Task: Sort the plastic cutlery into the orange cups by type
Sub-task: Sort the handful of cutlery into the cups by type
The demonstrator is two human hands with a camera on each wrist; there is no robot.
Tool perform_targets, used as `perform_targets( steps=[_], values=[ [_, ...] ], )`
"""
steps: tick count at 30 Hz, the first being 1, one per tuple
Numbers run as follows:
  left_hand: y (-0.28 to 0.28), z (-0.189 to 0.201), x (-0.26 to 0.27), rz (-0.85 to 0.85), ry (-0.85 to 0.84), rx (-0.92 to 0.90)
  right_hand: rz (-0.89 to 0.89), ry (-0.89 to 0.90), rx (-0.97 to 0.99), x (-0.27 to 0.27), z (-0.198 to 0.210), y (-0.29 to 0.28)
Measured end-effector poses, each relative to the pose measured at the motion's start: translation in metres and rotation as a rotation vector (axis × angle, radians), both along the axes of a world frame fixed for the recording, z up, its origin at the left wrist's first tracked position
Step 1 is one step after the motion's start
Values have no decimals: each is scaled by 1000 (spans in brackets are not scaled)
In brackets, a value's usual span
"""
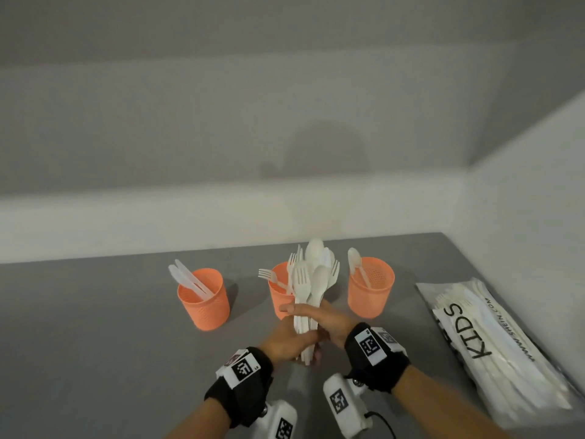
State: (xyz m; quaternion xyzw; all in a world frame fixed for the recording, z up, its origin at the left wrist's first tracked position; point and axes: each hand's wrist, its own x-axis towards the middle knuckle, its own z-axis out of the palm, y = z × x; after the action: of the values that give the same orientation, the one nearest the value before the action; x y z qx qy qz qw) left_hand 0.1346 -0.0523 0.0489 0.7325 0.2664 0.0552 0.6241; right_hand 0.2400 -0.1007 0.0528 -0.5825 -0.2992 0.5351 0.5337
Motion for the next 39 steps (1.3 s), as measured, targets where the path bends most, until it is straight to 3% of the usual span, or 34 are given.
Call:
perform_targets(
  steps=[3, 6, 10, 13, 19, 28, 36, 39],
  values=[
    [-2, 1, -1, 123, -79, 162, -104, -85, 54, -10, -8, 4],
    [-1, 7, -6, 96, -47, 203, -152, -73, 53, -17, -7, 11],
    [25, 23, -25, -139, 139, 231, -195, 92, 108, -20, 3, 16],
    [48, 39, -38, -92, 264, 167, -205, 187, 128, -17, 4, 15],
    [68, 60, -32, 373, -31, 15, 82, 317, 75, -15, -1, 7],
    [50, 51, -12, 475, -204, -202, 240, 245, -25, -15, -5, -4],
    [44, 48, 3, 512, -196, 37, 130, 379, 35, -3, -1, -9],
    [46, 47, 5, 675, -204, 323, 140, 394, 72, 2, 0, -10]
  ],
)
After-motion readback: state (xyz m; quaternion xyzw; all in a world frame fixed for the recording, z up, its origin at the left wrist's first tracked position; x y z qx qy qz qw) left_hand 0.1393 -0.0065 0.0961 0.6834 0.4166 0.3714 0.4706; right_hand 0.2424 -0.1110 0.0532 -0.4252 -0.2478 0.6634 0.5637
